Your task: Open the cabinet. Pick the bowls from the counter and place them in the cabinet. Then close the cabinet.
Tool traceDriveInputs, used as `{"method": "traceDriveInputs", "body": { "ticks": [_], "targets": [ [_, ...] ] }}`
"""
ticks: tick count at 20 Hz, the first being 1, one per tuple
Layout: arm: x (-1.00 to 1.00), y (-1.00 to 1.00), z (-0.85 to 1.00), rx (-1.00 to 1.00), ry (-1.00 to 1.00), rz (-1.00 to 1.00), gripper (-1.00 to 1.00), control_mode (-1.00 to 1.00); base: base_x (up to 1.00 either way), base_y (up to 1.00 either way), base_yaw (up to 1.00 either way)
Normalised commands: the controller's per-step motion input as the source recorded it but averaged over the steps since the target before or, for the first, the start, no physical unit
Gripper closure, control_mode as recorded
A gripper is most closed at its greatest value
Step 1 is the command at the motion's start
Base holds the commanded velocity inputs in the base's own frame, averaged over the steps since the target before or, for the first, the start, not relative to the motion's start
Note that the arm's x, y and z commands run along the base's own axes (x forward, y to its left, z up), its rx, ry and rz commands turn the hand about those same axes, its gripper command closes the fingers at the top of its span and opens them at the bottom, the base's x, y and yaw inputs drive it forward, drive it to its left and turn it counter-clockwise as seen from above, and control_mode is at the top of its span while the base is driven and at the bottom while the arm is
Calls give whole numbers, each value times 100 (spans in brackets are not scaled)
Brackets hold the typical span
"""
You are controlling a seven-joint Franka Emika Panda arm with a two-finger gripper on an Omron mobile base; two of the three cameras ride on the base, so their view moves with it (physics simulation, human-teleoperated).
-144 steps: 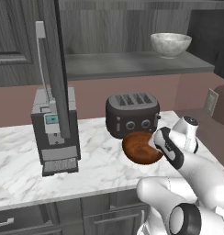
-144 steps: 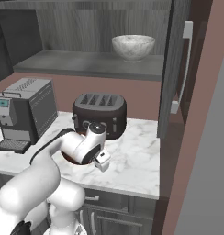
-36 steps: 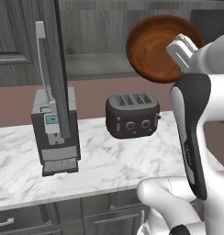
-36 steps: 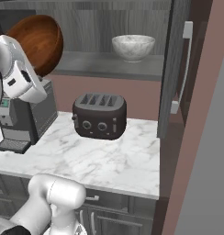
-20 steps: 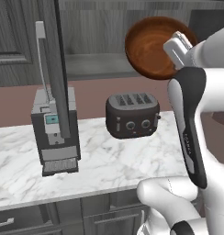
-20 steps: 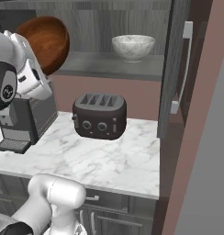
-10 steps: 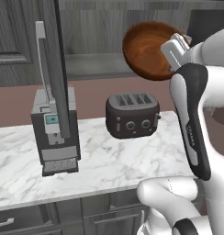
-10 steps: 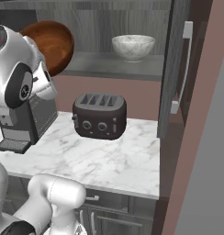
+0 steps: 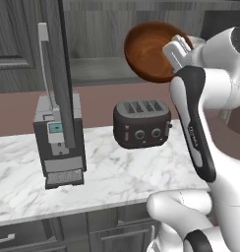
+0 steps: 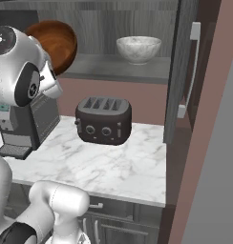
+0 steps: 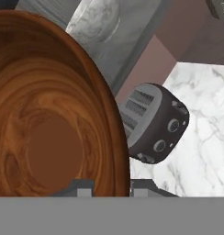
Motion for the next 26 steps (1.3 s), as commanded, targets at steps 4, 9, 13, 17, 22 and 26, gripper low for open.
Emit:
{"method": "traceDriveInputs", "body": {
  "ticks": [4,9,13,17,22,26],
  "targets": [
    [38,14,0,-1,-10,0,100,-100,0,0,0],
    [36,5,0,0,0,0,100,-100,0,0,0],
    [54,4,0,1,12,0,100,-100,0,0,0],
    [58,2,0,2,15,0,100,-100,0,0,0],
    [55,9,0,1,9,0,100,-100,0,0,0],
    [44,17,-3,0,0,0,100,-100,0,0,0]
  ]
}}
